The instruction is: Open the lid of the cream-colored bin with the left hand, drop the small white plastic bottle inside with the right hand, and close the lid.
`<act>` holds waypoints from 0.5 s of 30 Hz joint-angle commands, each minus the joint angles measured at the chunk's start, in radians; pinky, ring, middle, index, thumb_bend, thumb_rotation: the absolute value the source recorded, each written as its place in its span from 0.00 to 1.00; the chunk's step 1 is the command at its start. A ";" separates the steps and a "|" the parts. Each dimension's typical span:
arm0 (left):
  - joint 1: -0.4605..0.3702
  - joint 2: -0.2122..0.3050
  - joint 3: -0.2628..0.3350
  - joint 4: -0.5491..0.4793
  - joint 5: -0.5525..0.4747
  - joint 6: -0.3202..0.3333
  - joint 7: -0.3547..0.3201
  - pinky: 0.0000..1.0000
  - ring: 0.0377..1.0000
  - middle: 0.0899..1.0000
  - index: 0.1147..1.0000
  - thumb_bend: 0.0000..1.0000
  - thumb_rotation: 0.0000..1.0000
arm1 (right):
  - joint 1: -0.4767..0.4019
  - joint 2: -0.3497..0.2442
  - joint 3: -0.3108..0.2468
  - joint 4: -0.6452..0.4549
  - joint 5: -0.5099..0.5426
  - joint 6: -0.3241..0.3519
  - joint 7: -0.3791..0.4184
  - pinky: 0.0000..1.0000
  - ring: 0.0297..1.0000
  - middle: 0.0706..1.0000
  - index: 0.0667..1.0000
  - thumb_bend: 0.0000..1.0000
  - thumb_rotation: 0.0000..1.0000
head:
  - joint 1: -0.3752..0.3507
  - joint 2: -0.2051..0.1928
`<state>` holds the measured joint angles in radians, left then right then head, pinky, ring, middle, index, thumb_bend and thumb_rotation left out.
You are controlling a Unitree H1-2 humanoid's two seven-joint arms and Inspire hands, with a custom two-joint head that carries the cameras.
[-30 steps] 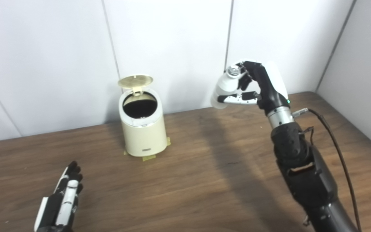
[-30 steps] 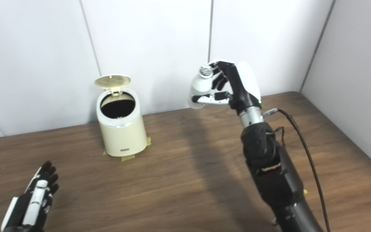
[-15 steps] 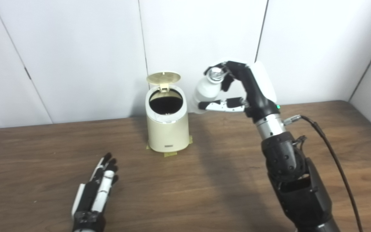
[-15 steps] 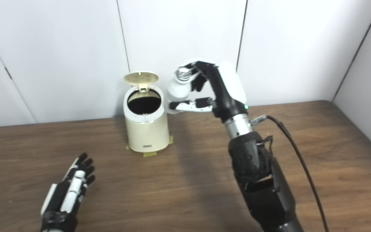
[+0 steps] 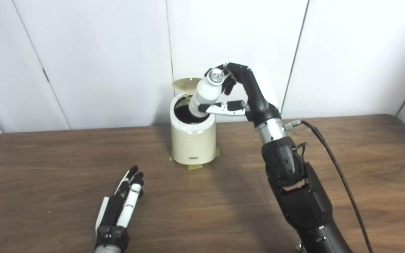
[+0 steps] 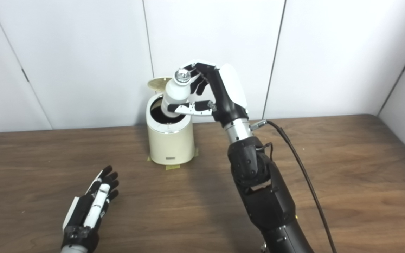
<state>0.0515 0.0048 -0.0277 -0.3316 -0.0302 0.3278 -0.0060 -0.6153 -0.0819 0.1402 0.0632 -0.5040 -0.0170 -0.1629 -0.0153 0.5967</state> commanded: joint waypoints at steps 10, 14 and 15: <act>0.011 -0.023 -0.022 -0.033 0.011 -0.049 0.004 0.95 0.94 0.93 0.99 0.52 0.75 | -0.096 0.021 0.006 0.155 -0.023 -0.153 -0.132 0.37 0.38 0.45 0.50 0.51 0.00 | 0.018 -0.002; 0.010 -0.029 -0.027 -0.036 0.013 -0.044 0.009 0.95 0.94 0.93 0.99 0.54 0.75 | -0.114 0.029 0.010 0.217 -0.010 -0.199 -0.144 0.34 0.38 0.45 0.50 0.50 0.00 | 0.022 -0.001; 0.009 -0.032 -0.027 -0.037 0.013 -0.044 0.011 0.95 0.94 0.93 0.98 0.54 0.74 | -0.117 0.030 0.013 0.230 -0.012 -0.211 -0.148 0.34 0.38 0.45 0.50 0.50 0.00 | 0.024 -0.001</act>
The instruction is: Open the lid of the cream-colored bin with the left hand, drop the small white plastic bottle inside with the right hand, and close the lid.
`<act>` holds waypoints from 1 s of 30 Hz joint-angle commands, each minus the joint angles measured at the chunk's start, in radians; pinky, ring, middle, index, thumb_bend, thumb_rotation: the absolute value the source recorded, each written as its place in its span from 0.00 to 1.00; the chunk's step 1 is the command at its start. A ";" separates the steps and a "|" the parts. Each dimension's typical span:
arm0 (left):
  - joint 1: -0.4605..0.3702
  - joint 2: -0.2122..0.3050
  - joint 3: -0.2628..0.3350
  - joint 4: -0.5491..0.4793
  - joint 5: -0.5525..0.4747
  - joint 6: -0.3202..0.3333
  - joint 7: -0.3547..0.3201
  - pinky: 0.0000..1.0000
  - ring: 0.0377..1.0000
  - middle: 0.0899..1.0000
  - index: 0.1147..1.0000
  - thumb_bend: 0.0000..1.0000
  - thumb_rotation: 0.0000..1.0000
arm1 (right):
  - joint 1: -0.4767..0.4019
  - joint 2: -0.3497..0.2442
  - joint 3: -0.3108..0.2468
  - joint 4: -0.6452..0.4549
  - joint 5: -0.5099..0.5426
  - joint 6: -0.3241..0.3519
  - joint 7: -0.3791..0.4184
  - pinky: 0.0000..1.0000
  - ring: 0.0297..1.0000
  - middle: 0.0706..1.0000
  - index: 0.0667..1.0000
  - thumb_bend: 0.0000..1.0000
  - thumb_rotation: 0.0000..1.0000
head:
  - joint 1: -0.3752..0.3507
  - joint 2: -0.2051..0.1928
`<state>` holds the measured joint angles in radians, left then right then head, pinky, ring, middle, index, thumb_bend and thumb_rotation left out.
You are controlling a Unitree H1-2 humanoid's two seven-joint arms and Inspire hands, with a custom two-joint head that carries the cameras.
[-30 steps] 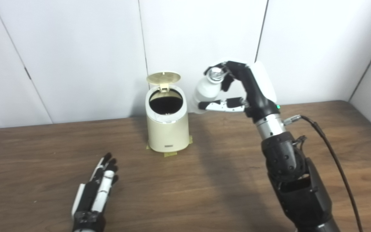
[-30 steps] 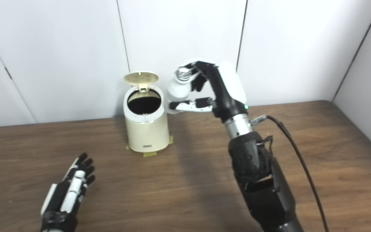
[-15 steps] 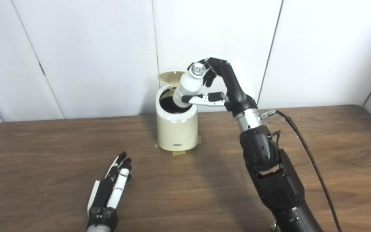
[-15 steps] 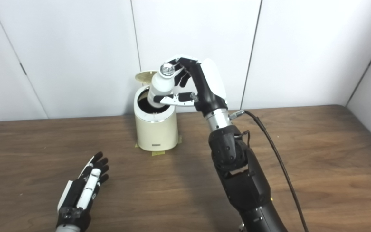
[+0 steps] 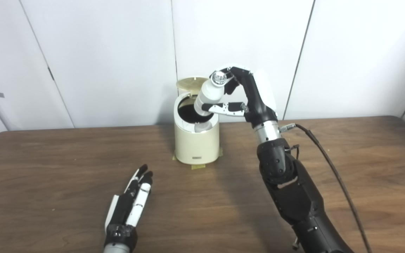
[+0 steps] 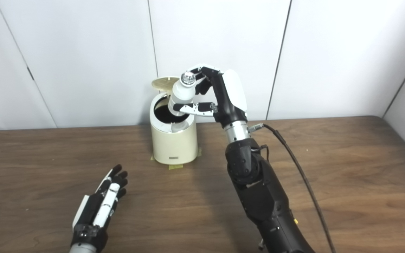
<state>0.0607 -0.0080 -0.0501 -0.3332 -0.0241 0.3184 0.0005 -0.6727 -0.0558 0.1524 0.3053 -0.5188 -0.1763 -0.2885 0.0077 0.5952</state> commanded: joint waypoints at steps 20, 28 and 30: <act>-0.006 -0.025 -0.008 -0.036 0.007 -0.038 0.008 0.94 0.94 0.92 0.98 0.57 0.75 | -0.098 0.003 0.046 0.151 -0.085 -0.150 -0.150 0.34 0.38 0.46 0.49 0.50 0.00 | 0.004 0.003; -0.001 -0.026 -0.008 -0.043 0.003 -0.039 0.006 0.94 0.94 0.92 0.98 0.57 0.74 | -0.076 -0.011 0.050 0.134 -0.107 -0.149 -0.163 0.32 0.39 0.47 0.49 0.50 0.00 | 0.002 0.009; -0.001 -0.026 -0.008 -0.044 0.003 -0.039 0.006 0.94 0.94 0.92 0.98 0.56 0.74 | -0.073 -0.013 0.052 0.129 -0.115 -0.137 -0.156 0.32 0.39 0.46 0.49 0.50 0.00 | 0.002 0.009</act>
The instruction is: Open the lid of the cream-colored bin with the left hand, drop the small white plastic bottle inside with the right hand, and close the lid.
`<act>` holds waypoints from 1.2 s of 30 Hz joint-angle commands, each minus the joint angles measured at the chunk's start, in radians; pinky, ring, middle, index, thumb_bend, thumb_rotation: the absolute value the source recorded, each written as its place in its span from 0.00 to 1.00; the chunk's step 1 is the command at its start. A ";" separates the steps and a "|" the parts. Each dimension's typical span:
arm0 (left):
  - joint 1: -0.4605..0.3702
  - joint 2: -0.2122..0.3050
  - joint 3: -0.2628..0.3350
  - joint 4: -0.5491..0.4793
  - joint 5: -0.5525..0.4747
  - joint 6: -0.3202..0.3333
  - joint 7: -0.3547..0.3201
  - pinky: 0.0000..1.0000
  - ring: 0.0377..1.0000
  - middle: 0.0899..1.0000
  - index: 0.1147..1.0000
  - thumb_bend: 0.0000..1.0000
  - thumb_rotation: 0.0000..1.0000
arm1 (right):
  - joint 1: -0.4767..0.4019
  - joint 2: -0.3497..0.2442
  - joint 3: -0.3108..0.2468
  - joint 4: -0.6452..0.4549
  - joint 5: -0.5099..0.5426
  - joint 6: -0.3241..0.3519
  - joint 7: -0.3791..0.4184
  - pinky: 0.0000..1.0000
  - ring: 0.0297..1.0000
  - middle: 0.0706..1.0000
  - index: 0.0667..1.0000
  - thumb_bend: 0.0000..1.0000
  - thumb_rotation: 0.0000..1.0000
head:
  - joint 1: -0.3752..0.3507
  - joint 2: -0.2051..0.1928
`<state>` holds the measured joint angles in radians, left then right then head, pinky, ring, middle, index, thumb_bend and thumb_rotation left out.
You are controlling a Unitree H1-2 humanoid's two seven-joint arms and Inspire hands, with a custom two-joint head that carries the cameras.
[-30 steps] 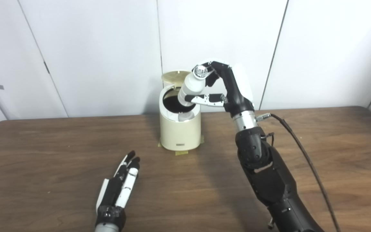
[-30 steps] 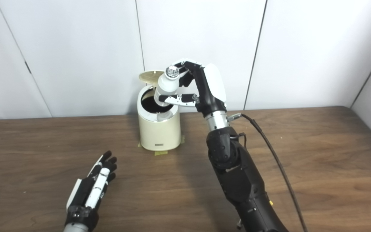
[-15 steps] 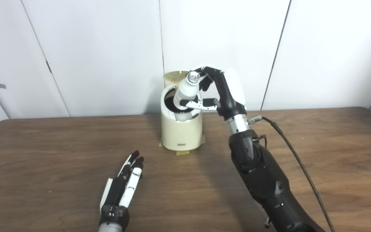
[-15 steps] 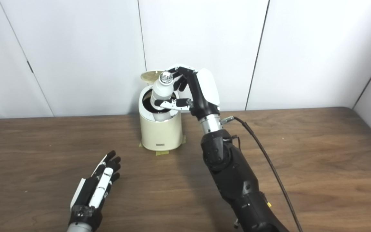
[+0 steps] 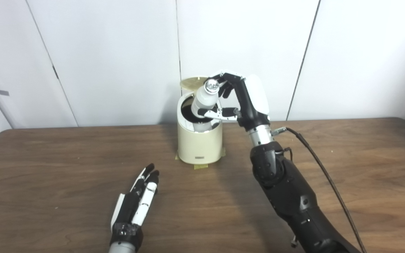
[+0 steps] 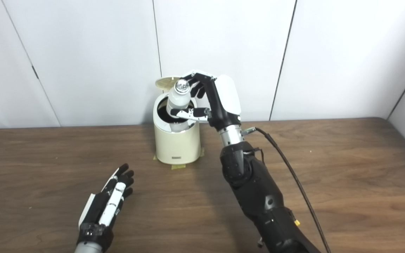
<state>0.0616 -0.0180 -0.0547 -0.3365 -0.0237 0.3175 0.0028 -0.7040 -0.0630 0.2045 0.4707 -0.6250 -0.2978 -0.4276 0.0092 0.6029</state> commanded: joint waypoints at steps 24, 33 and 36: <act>0.006 -0.028 0.003 -0.038 0.000 -0.077 0.012 0.92 0.92 0.91 0.95 0.54 0.73 | -0.007 -0.030 0.016 -0.067 -0.032 0.046 0.047 0.32 0.44 0.53 0.48 0.49 0.00 | -0.005 0.010; 0.006 -0.028 0.003 -0.037 -0.004 -0.078 0.009 0.92 0.92 0.91 0.95 0.53 0.74 | -0.001 -0.032 0.013 -0.076 -0.027 0.069 0.072 0.32 0.45 0.52 0.48 0.50 0.00 | -0.007 0.010; 0.006 -0.030 0.003 -0.036 -0.003 -0.080 0.010 0.92 0.92 0.91 0.95 0.54 0.74 | -0.001 -0.031 0.013 -0.077 -0.027 0.074 0.073 0.32 0.44 0.51 0.49 0.50 0.00 | -0.007 0.010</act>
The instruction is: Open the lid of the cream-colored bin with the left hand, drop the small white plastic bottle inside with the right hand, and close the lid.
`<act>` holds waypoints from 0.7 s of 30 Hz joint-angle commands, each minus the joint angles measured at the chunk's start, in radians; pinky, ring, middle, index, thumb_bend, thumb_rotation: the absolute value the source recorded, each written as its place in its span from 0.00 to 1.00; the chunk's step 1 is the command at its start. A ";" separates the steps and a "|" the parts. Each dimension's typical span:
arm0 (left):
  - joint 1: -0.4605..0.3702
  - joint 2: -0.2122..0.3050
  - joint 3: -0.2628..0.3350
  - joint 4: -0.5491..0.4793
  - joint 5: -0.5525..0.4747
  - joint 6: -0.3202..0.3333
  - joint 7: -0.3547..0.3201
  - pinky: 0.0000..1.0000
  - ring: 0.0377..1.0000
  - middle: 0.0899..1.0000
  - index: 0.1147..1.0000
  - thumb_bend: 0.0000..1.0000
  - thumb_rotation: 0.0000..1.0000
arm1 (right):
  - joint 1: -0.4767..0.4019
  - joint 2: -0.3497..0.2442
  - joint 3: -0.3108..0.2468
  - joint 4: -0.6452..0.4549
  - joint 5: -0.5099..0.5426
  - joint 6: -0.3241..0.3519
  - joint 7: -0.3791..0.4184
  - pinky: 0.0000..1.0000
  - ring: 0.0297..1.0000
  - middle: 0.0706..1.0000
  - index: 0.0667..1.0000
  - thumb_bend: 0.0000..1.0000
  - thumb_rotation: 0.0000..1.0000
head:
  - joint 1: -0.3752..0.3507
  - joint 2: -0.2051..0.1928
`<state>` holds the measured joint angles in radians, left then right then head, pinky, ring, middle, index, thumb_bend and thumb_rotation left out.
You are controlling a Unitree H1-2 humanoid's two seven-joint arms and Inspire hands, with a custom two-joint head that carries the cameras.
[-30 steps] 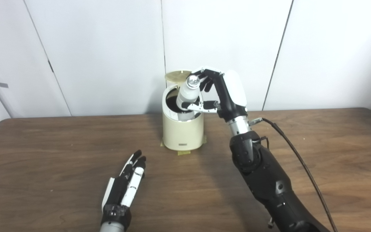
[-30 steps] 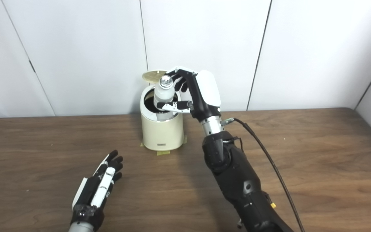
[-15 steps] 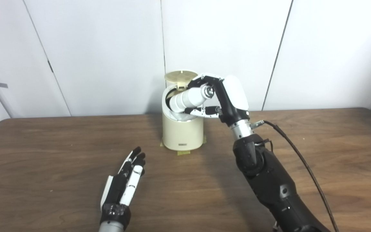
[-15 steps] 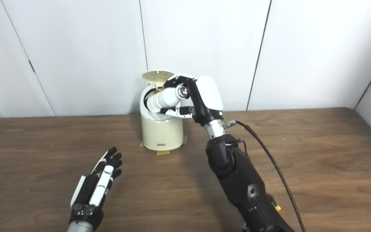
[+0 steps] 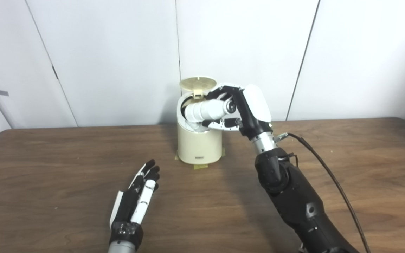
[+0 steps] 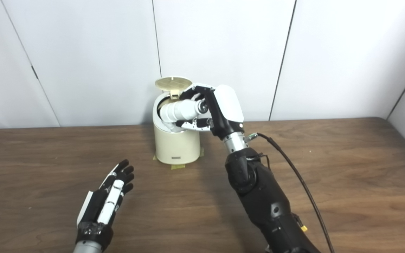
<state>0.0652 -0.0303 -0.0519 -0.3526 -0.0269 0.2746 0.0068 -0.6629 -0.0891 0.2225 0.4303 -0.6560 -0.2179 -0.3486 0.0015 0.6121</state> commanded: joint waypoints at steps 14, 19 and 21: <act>0.002 -0.017 -0.001 -0.022 -0.010 -0.046 0.000 0.92 0.92 0.91 0.95 0.57 0.74 | -0.044 -0.017 0.010 -0.039 -0.040 -0.032 -0.047 0.33 0.41 0.47 0.51 0.50 0.00 | -0.004 0.004; 0.002 -0.015 -0.001 -0.018 -0.012 -0.055 -0.003 0.92 0.92 0.91 0.95 0.58 0.73 | -0.046 -0.025 0.015 -0.042 -0.048 -0.045 -0.061 0.34 0.37 0.47 0.49 0.50 0.00 | -0.006 0.005; 0.001 -0.014 -0.001 -0.016 -0.014 -0.055 -0.004 0.92 0.92 0.91 0.95 0.58 0.73 | -0.045 -0.026 0.013 -0.045 -0.046 -0.043 -0.061 0.33 0.37 0.46 0.50 0.50 0.00 | -0.006 0.005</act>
<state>0.0653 -0.0317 -0.0522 -0.3524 -0.0368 0.2543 0.0032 -0.6630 -0.1053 0.2401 0.4242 -0.7015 -0.2314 -0.3863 -0.0031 0.6167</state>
